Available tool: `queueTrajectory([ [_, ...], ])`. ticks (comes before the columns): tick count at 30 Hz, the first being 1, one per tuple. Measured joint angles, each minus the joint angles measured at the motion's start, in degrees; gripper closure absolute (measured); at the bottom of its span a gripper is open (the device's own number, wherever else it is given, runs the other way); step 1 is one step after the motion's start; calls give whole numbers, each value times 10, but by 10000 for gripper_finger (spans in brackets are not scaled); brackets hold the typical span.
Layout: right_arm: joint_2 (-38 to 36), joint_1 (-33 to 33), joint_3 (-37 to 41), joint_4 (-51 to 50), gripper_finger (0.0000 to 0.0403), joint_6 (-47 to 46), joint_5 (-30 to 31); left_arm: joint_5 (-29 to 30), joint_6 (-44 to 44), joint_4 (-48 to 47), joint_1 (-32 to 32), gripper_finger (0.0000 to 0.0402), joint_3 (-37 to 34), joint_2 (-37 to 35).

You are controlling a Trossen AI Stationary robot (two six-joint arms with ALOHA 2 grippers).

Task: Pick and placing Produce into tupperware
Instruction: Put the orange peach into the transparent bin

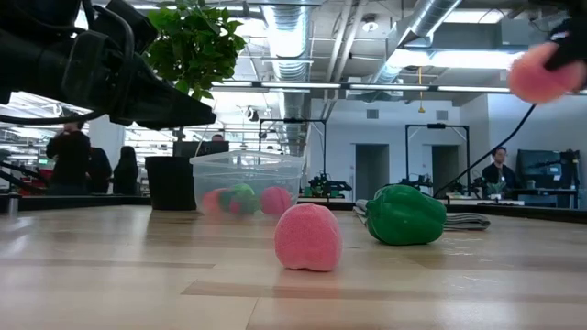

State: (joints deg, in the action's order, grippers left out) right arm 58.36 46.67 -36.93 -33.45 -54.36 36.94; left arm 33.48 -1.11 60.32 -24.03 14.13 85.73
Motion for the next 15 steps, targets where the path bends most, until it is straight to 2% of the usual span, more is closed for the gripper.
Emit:
queueTrajectory([
  [3, -4, -39, 0, 56, 138, 97, 9, 16, 0, 3, -5, 188, 0, 0],
  [10, 1, -151, 0, 199, 138, 336, 4, 118, 9, 9, -47, 188, -4, 0],
  [15, 6, -237, 2, 290, 138, 452, -52, 210, 24, 22, -98, 188, -18, -4],
])
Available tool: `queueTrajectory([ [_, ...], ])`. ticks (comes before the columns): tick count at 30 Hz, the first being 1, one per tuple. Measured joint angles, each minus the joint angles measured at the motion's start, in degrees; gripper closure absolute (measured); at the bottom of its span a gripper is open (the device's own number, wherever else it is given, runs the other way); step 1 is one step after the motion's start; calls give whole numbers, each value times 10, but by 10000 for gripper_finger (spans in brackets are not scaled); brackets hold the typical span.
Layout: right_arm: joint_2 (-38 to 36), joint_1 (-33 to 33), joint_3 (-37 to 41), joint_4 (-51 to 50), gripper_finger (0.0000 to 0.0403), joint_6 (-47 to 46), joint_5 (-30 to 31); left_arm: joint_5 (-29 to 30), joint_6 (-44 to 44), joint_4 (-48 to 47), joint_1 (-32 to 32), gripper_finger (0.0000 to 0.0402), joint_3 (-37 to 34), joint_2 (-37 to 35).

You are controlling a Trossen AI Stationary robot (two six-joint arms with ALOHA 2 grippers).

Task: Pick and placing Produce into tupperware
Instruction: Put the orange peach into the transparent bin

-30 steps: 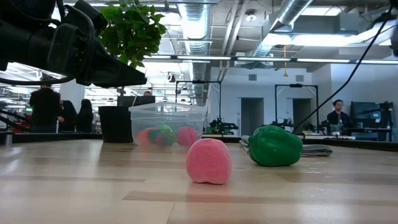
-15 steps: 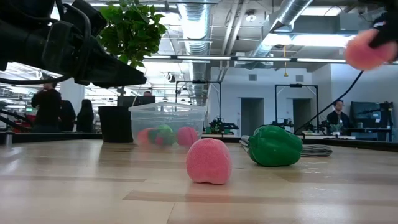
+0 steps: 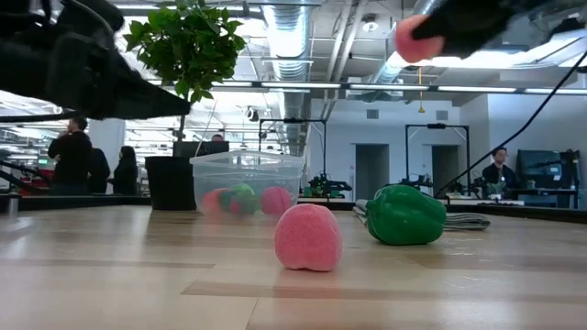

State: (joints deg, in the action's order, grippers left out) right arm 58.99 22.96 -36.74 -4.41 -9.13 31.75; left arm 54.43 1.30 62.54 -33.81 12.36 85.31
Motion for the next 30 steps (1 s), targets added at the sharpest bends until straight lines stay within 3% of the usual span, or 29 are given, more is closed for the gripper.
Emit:
queueTrajectory([
  [8, 23, -125, 18, 99, 138, 98, -139, 96, 42, 25, -96, 188, -27, -72],
  [15, 100, -215, 17, 215, 138, 146, -256, 146, 69, 23, -165, 188, -44, -134],
  [23, 222, -304, 16, 368, 138, 157, -376, 168, 106, 24, -183, 188, -44, -158],
  [30, 337, -359, 5, 504, 138, 147, -445, 171, 110, 24, -183, 188, -44, -158],
])
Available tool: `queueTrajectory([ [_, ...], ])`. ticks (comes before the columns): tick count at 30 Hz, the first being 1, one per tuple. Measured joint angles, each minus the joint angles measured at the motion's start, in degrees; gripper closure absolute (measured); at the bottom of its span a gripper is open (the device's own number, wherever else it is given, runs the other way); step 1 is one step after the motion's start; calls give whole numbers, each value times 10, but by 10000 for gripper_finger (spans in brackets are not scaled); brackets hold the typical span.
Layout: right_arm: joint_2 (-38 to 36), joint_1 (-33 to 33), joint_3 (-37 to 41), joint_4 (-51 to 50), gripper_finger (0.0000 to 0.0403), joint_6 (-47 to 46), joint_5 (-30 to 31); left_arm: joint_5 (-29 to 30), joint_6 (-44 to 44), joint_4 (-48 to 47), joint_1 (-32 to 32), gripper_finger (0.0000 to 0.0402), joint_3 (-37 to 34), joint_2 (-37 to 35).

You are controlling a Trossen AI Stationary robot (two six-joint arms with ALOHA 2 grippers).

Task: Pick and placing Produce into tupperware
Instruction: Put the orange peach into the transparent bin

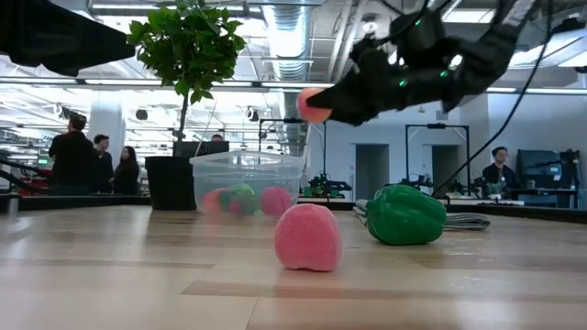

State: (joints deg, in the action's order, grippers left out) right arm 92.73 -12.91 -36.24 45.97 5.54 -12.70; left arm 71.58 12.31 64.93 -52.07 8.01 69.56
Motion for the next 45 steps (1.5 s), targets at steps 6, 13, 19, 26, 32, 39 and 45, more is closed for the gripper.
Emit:
queueTrajectory([
  [6, 76, -20, -55, 29, 138, -10, -55, 1, 0, 1, 0, 188, 0, 0],
  [13, 143, -19, -137, 22, 138, -10, -92, -1, 1, 5, 0, 188, 0, 0],
  [19, 192, -16, -199, -14, 138, -10, -114, -7, 4, 6, 0, 188, 0, 0],
  [26, 231, -14, -250, -60, 138, -9, -123, -8, 4, 6, 0, 188, 0, 0],
  [32, 228, -12, -264, -102, 138, 9, -114, -8, 4, 6, 0, 188, 0, 0],
  [39, 225, -9, -270, -151, 138, 31, -95, -8, 5, 6, 0, 188, 0, 0],
  [45, 225, -1, -270, -178, 138, 53, -93, -8, 5, 6, 0, 188, 0, 0],
])
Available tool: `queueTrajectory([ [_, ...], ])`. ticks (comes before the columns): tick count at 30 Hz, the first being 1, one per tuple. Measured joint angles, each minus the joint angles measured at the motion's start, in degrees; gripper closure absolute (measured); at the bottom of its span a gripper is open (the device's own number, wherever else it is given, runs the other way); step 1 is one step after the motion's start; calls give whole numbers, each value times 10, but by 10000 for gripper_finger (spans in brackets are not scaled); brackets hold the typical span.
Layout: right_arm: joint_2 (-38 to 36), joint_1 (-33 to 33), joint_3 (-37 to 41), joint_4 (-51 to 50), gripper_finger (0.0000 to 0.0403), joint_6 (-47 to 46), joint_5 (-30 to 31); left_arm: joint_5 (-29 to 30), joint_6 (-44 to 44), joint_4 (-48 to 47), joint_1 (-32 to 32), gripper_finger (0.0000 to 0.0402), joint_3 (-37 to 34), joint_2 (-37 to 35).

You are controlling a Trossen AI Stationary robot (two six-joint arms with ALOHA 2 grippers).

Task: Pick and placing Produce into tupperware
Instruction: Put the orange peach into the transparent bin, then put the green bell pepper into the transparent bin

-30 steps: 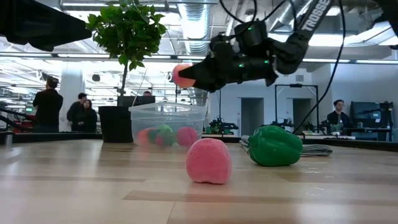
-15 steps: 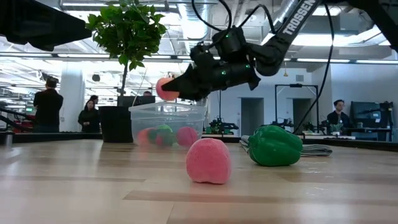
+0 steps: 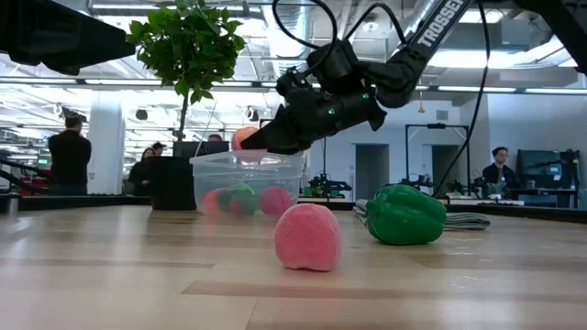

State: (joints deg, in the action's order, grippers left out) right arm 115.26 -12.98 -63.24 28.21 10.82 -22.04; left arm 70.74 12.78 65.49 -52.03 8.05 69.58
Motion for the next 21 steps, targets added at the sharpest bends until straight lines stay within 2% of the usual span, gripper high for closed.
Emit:
queueTrajectory([
  [12, 0, 3, 0, 5, 135, 2, 0, 0, -4, 0, 0, 188, 0, 0],
  [21, 0, 3, 0, 5, 98, -3, -6, 0, -5, 0, 0, 188, 0, 0],
])
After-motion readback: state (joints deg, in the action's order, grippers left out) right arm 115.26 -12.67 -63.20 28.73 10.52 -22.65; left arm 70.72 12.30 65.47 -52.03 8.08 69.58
